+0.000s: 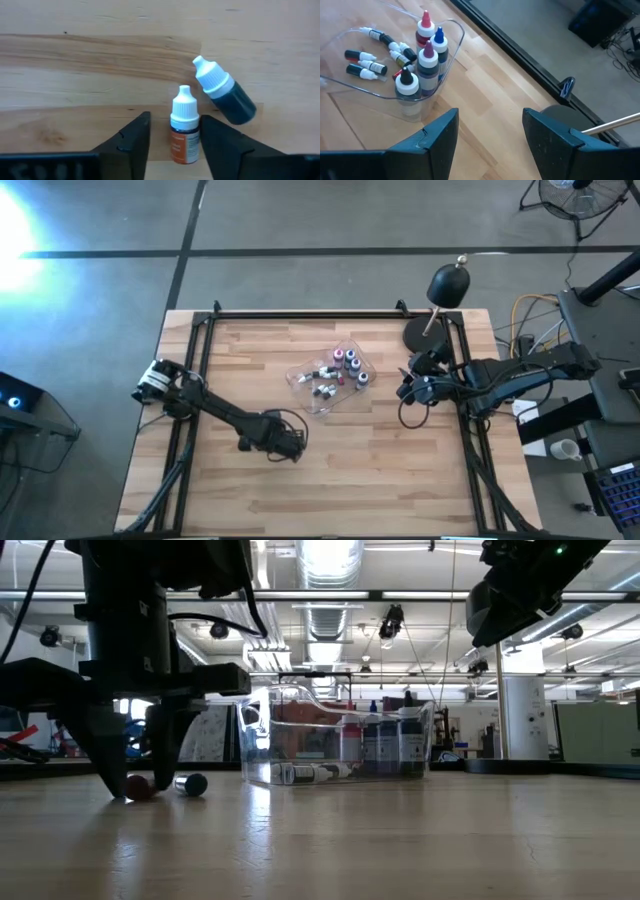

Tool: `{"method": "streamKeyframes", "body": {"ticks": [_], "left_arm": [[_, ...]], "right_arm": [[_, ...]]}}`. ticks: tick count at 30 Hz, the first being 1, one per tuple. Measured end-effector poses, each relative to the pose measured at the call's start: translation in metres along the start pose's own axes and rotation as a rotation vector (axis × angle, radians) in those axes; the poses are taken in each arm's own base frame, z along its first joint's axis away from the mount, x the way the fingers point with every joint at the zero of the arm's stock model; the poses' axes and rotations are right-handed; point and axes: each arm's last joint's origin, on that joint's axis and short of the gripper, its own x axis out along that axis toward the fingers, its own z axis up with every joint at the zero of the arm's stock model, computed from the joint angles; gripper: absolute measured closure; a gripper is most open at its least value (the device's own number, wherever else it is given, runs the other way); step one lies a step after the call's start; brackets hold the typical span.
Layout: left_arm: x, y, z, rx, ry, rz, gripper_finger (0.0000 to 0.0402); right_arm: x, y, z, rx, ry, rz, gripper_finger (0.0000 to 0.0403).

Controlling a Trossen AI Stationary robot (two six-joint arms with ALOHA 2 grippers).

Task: Pick & Place food coloring
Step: Put the red orange food coloring bottle into the transparent bin

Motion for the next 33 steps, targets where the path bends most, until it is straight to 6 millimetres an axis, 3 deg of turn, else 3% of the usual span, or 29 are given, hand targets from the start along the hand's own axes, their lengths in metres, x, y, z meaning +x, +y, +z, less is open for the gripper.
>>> {"method": "streamKeyframes", "body": {"ticks": [11, 14, 17, 19, 24, 27, 33], "left_arm": [[-0.003, 0.002, 0.005, 0.006, 0.002, 0.027, 0.0355], [-0.015, 0.003, 0.009, -0.001, -0.027, -0.001, 0.0368], [-0.046, 0.000, 0.015, -0.009, -0.096, -0.072, 0.0371], [-0.073, -0.002, 0.021, 0.004, -0.220, -0.147, 0.0372], [-0.137, -0.024, 0.041, 0.081, -0.732, -0.470, 0.0364], [-0.148, -0.043, 0.064, 0.184, -0.795, -0.454, 0.0342], [-0.145, -0.081, 0.099, 0.357, -0.859, -0.451, 0.0270]], "right_arm": [[0.002, -0.001, -0.001, 0.007, -0.014, -0.035, 0.0188], [0.003, -0.001, -0.002, 0.004, -0.013, -0.037, 0.0188], [0.003, -0.001, -0.003, 0.001, -0.011, -0.039, 0.0188], [0.003, -0.001, -0.003, 0.001, -0.011, -0.040, 0.0188], [0.004, 0.000, -0.002, 0.014, -0.013, -0.023, 0.0188], [0.004, 0.002, -0.001, 0.031, -0.024, -0.009, 0.0188], [0.003, 0.003, 0.002, 0.048, -0.030, 0.020, 0.0188]]}}
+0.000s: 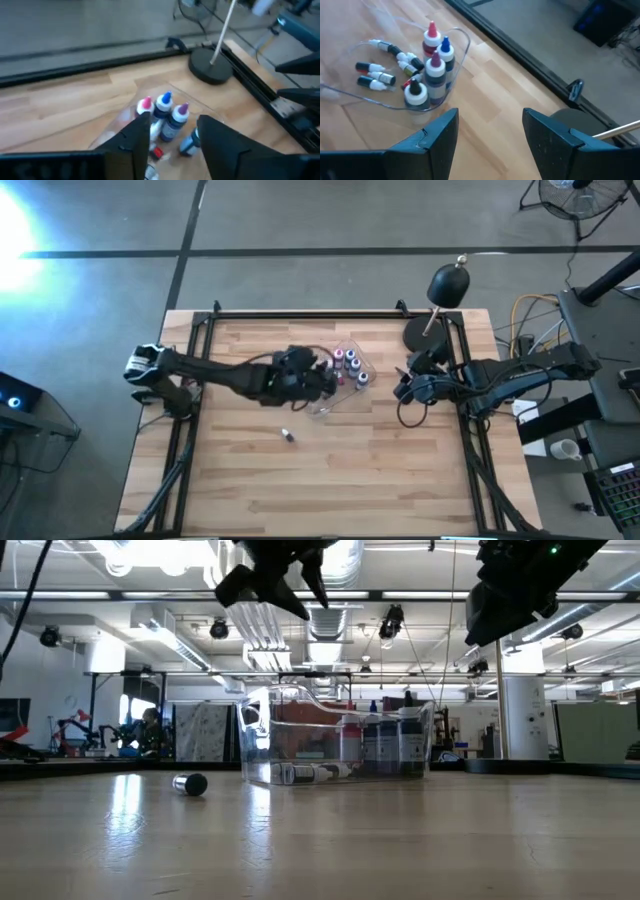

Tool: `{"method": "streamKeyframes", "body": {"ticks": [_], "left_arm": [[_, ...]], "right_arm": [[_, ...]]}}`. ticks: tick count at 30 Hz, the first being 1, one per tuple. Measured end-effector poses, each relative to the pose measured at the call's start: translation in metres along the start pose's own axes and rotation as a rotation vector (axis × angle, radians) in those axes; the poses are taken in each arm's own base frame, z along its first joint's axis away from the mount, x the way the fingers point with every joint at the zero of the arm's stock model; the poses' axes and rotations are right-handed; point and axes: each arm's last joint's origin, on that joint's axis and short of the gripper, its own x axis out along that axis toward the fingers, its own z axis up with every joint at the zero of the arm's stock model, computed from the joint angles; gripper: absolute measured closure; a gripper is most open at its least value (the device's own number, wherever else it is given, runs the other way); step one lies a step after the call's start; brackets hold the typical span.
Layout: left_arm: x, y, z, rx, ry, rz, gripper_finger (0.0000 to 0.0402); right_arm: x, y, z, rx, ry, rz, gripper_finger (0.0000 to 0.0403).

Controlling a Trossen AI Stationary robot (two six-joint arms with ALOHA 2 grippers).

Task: Pick & Place food coloring
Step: Put the red orange food coloring bottle into the transparent bin, then put the small green food coloring bottle into the transparent bin

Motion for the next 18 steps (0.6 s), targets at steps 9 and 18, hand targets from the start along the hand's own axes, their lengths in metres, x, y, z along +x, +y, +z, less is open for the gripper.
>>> {"method": "streamKeyframes", "body": {"ticks": [9, 18], "left_arm": [[-0.031, -0.006, 0.012, 0.198, 0.324, -0.155, 0.0230], [-0.071, 0.003, -0.069, 0.813, 0.638, -0.366, 0.0230]], "right_arm": [[0.000, 0.001, -0.001, 0.012, 0.045, 0.057, 0.0188], [0.000, 0.001, -0.001, -0.074, 0.031, 0.043, 0.0188]]}}
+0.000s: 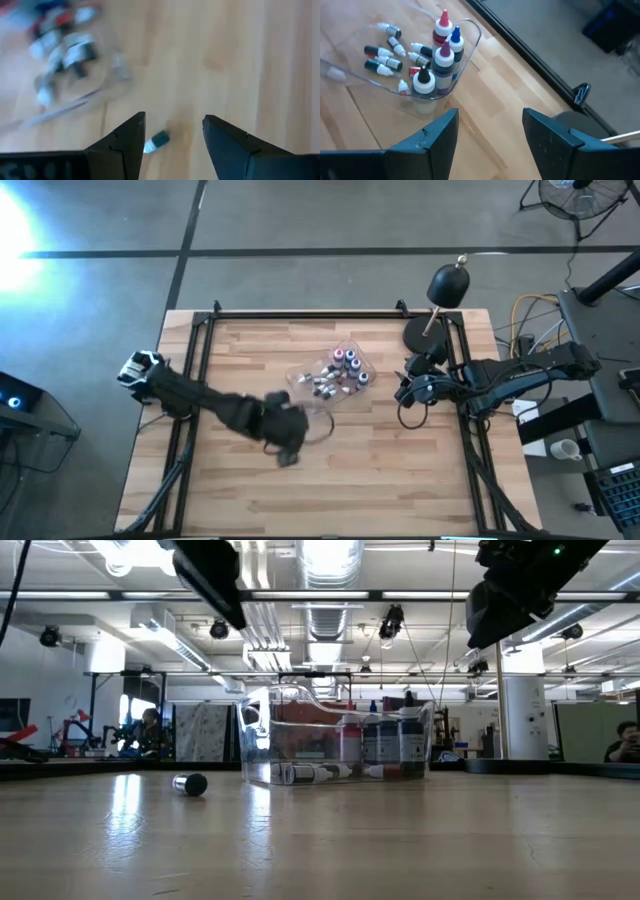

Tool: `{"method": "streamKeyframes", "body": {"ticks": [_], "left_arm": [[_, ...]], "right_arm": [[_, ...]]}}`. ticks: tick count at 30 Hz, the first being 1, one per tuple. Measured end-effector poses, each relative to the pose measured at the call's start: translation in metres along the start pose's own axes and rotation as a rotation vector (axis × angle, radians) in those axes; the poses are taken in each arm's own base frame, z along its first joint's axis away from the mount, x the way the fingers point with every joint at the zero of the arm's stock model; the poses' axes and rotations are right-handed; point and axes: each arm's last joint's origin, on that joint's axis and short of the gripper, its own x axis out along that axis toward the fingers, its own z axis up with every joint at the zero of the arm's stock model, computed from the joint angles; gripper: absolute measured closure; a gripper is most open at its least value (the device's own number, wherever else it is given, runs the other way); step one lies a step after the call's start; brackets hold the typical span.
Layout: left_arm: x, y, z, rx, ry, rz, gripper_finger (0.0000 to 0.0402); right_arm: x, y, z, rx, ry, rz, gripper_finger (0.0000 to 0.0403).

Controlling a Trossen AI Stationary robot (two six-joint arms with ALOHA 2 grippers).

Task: Pick & Place food coloring
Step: Put the small green food coloring bottle into the transparent bin

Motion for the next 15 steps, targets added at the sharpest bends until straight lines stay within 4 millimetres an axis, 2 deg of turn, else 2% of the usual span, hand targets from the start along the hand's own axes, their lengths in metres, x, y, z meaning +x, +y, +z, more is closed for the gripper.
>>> {"method": "streamKeyframes", "body": {"ticks": [2, 5, 10, 15], "left_arm": [[0.011, -0.008, -0.012, 0.226, 0.033, -0.025, 0.0230], [0.034, -0.009, -0.030, 0.436, 0.091, -0.015, 0.0230], [0.065, 0.005, -0.049, 0.563, 0.167, -0.051, 0.0229], [0.082, 0.020, -0.062, 0.558, 0.230, -0.066, 0.0229]], "right_arm": [[0.000, 0.000, 0.000, -0.039, 0.000, 0.000, 0.0188], [0.000, 0.000, 0.000, -0.067, 0.000, 0.000, 0.0188], [0.000, 0.000, 0.000, -0.062, 0.000, 0.001, 0.0188], [0.000, 0.000, 0.000, -0.052, 0.000, 0.002, 0.0188]]}}
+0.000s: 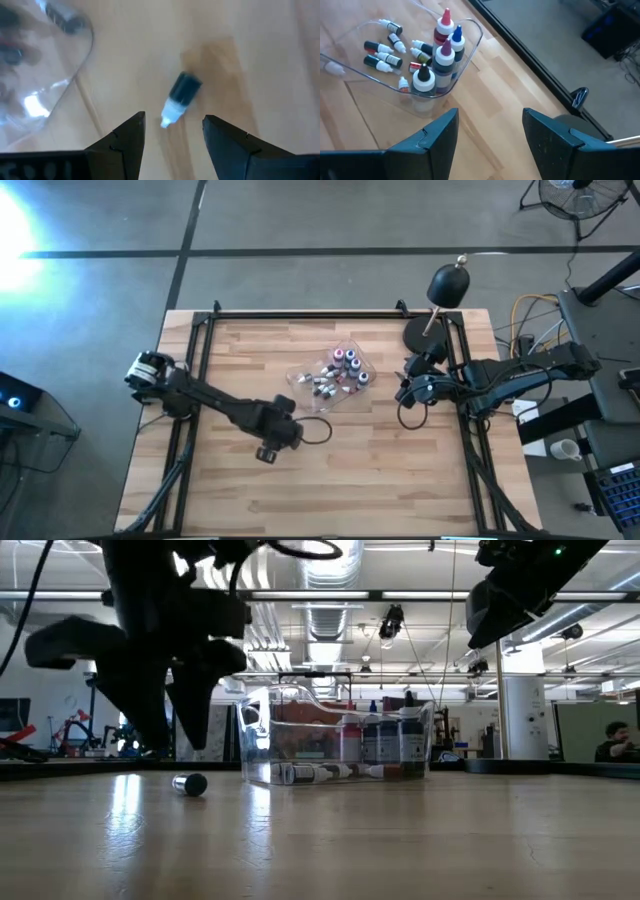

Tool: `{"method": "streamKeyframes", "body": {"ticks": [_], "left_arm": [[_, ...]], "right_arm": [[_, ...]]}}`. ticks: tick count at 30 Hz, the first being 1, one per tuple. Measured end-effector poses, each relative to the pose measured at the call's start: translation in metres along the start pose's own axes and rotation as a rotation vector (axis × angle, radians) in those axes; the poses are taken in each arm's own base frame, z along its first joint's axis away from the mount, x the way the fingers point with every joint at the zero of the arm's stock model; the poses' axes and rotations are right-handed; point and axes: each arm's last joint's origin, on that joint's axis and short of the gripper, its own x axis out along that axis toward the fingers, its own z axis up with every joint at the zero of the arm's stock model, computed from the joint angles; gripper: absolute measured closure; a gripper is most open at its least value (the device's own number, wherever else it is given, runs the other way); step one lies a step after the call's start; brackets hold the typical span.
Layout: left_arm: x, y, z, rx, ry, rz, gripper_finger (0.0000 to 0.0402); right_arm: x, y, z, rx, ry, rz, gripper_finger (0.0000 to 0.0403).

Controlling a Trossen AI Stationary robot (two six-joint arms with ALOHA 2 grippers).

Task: Pick & Place food coloring
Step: Put the small green food coloring bottle into the transparent bin

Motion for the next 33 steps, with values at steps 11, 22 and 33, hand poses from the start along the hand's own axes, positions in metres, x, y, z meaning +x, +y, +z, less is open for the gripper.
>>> {"method": "streamKeyframes", "body": {"ticks": [11, 22, 33], "left_arm": [[0.023, 0.012, -0.010, 0.036, -0.076, -0.056, 0.0229], [0.035, 0.015, -0.024, 0.010, -0.050, -0.126, 0.0238], [0.038, 0.015, -0.019, 0.011, -0.090, -0.133, 0.0317]], "right_arm": [[0.000, 0.001, 0.001, 0.033, -0.012, 0.006, 0.0188], [0.001, 0.001, 0.003, 0.046, -0.021, 0.006, 0.0188], [0.003, 0.000, 0.001, 0.045, -0.015, -0.002, 0.0188]]}}
